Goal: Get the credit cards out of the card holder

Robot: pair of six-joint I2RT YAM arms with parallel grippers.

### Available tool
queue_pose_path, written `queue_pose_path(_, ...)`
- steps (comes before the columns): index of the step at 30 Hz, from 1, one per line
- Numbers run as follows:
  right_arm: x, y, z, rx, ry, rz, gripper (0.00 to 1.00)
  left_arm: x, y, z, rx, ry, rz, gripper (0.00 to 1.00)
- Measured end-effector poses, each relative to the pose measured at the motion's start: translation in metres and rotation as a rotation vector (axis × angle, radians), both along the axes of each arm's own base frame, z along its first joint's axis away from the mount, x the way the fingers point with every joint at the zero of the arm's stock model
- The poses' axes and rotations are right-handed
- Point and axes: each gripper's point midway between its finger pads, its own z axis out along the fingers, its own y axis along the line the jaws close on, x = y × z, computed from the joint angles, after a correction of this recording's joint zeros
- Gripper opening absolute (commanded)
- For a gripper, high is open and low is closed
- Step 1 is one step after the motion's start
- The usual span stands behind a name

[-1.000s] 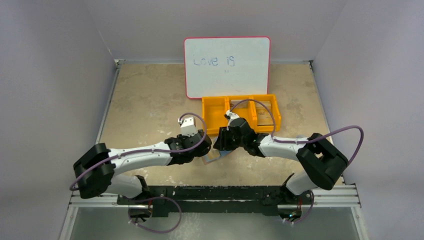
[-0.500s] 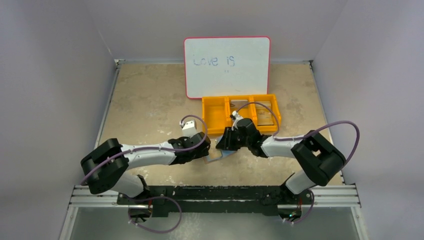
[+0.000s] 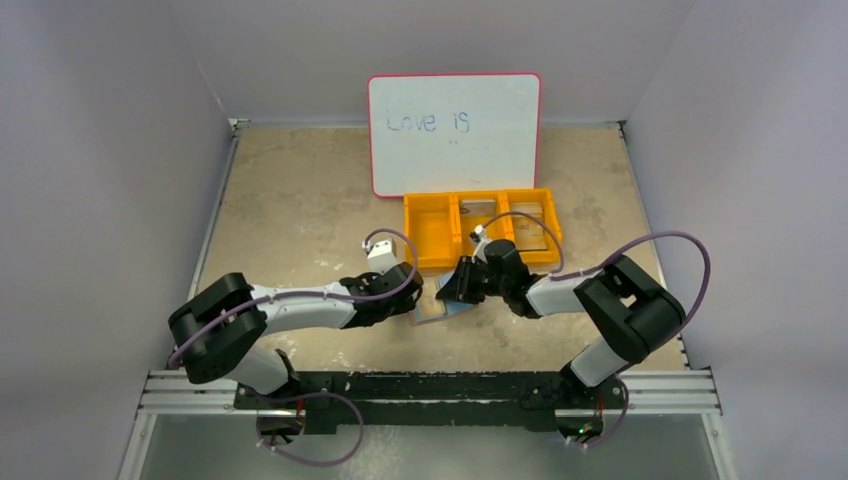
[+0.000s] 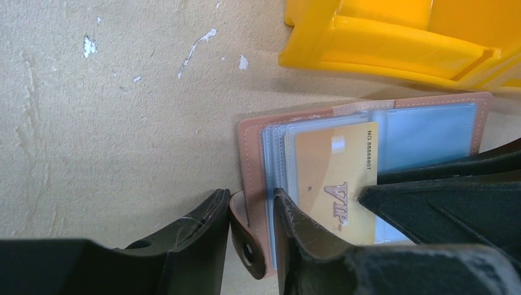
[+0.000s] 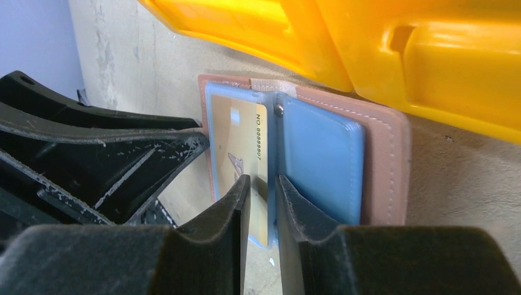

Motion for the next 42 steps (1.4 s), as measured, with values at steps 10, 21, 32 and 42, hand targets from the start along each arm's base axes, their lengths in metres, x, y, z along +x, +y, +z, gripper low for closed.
queue_pose_path(10, -0.005, 0.001, -0.002, 0.058, 0.041, -0.007, 0.12, 0.005, -0.001, -0.003, 0.023, -0.003, 0.011, 0.10)
queue_pose_path(21, -0.005, -0.009, 0.004, 0.093, 0.045, -0.056, 0.03, 0.007, 0.002, -0.004, 0.046, -0.004, 0.032, 0.00)
queue_pose_path(32, -0.003, -0.021, 0.016, 0.123, 0.025, -0.083, 0.00, 0.008, 0.002, -0.004, 0.051, -0.001, 0.046, 0.00)
queue_pose_path(42, -0.002, -0.032, 0.021, 0.112, 0.015, -0.093, 0.00, 0.008, 0.003, -0.004, 0.057, -0.001, 0.041, 0.00)
